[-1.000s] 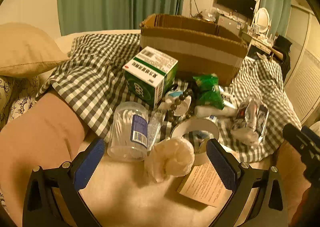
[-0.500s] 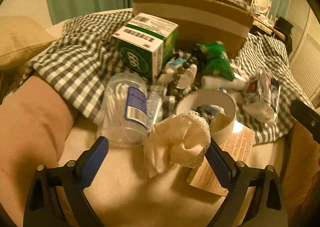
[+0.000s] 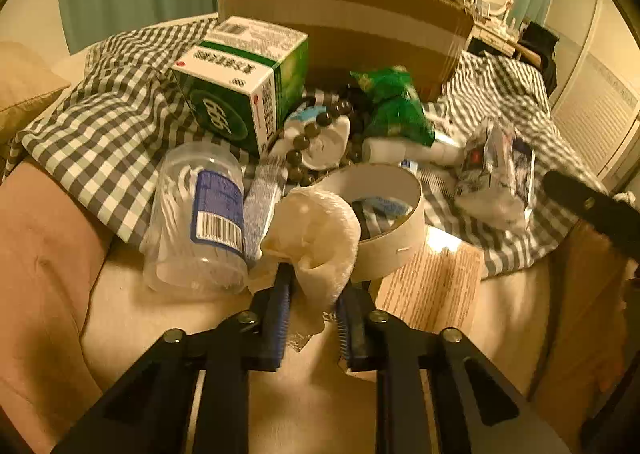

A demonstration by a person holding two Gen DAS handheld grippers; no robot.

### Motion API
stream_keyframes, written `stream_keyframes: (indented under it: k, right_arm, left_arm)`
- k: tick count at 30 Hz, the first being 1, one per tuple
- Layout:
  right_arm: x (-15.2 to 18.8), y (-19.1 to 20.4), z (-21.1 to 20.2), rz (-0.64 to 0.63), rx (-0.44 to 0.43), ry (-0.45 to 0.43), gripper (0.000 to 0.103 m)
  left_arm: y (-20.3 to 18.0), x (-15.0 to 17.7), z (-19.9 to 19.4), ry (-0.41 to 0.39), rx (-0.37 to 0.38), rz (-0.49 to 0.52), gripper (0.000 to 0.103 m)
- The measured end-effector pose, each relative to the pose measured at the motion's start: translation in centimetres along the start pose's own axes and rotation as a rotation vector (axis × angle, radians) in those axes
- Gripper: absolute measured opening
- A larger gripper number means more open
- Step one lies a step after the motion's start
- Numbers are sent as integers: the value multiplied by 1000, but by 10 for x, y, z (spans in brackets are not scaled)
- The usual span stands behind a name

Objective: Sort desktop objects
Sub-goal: 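Grasp the white lace cloth with the left gripper while the right gripper grasps the patterned tissue pack, then lift the lace cloth and tissue pack and carry both over the cardboard box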

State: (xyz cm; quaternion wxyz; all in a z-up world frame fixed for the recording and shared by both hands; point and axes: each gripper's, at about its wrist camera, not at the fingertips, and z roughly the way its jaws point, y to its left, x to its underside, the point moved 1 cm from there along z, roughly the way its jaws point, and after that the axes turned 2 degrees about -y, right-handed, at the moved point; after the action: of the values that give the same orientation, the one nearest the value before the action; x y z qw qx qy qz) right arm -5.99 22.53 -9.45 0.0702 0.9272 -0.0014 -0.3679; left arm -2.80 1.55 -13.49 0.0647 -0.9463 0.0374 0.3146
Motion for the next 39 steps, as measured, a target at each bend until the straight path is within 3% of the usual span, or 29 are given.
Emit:
stream_keyframes:
  k: [5, 8, 9, 14, 17, 21, 29, 39]
  right_arm:
    - [-7, 9, 21, -49, 20, 24, 84]
    - [-9, 10, 40, -58, 52, 67, 56]
    - [-10, 8, 47, -43, 50, 89, 51]
    - [-6, 2, 67, -6, 30, 155, 50]
    - [-5, -7, 70, 27, 45, 172, 24]
    - [-3, -9, 70, 45, 18, 177, 12]
    - [-5, 1, 42, -6, 18, 90, 7]
    - [-6, 7, -7, -30, -1, -4, 5]
  left_arm:
    - [9, -8, -5, -64, 25, -47, 10]
    - [15, -11, -6, -76, 34, -73, 10]
    - [17, -11, -5, -73, 37, -79, 10]
    - [21, -14, -4, -89, 36, -101, 10]
    - [21, -15, -6, -110, 37, -107, 10]
    - [21, -17, -9, -145, 29, -111, 10]
    - [20, -22, -21, -234, -10, -93, 10]
    - [11, -28, -39, -325, 22, -57, 10]
